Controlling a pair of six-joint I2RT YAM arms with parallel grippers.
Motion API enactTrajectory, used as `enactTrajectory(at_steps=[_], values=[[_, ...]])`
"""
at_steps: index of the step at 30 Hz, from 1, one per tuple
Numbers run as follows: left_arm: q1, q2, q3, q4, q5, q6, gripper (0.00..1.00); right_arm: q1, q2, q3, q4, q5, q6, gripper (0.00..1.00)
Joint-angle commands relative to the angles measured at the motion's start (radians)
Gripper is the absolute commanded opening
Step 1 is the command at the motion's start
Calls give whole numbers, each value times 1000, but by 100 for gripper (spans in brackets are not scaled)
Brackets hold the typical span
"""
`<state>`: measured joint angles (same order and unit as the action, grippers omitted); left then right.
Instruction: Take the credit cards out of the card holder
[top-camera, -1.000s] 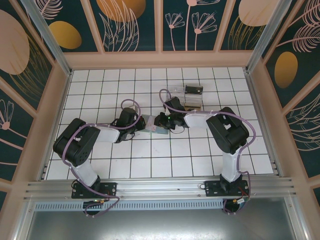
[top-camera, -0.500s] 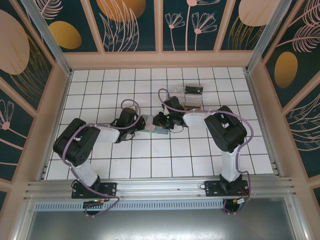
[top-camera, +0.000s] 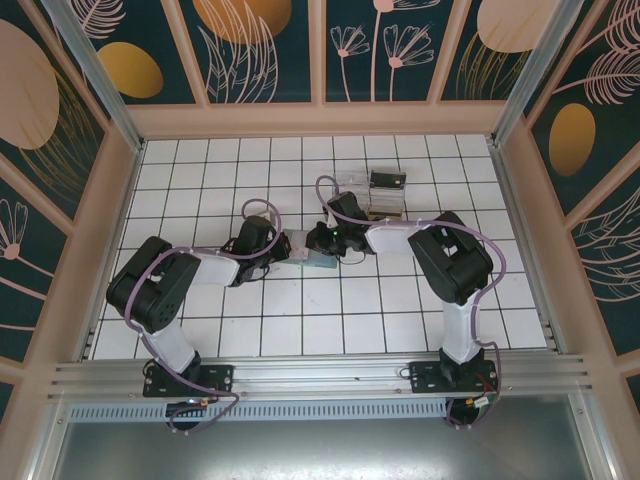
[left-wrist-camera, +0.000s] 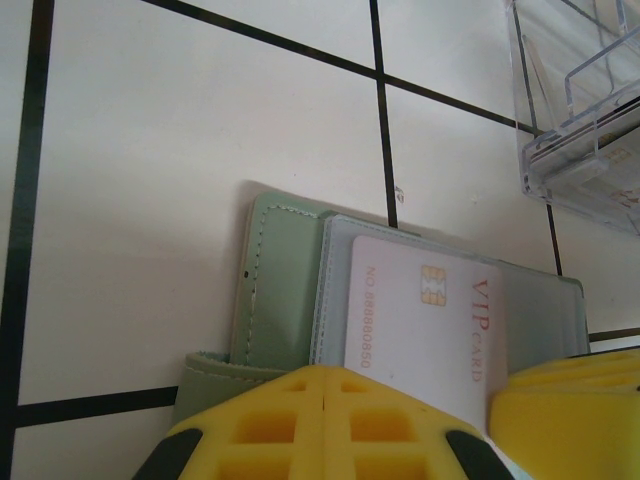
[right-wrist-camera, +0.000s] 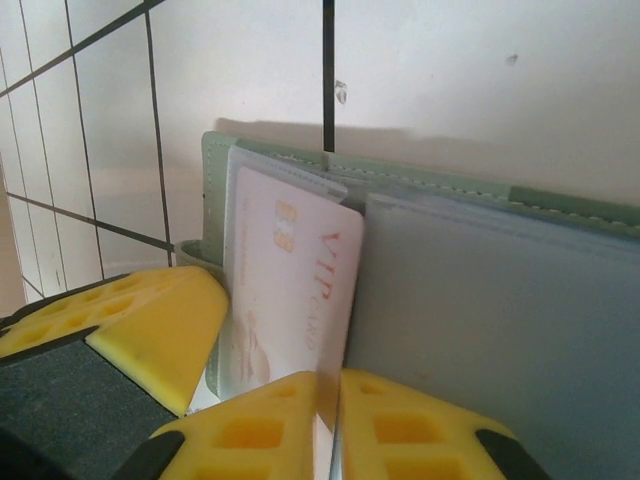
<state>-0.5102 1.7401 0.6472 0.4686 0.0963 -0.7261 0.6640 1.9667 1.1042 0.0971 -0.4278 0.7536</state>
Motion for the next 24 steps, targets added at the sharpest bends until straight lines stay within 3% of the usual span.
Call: enactTrajectory(at_steps=[1,6,24], values=[[2,32,-30,-88,3,4,0,5,3,-7,39,-6,15,8],[2,25,-31,-95,-8,7,0,-9,-22,-51,48,-3,27,0],[2,5,-21,-113,-20,15,0,-112,-226,-224,29,-19,-16,0]])
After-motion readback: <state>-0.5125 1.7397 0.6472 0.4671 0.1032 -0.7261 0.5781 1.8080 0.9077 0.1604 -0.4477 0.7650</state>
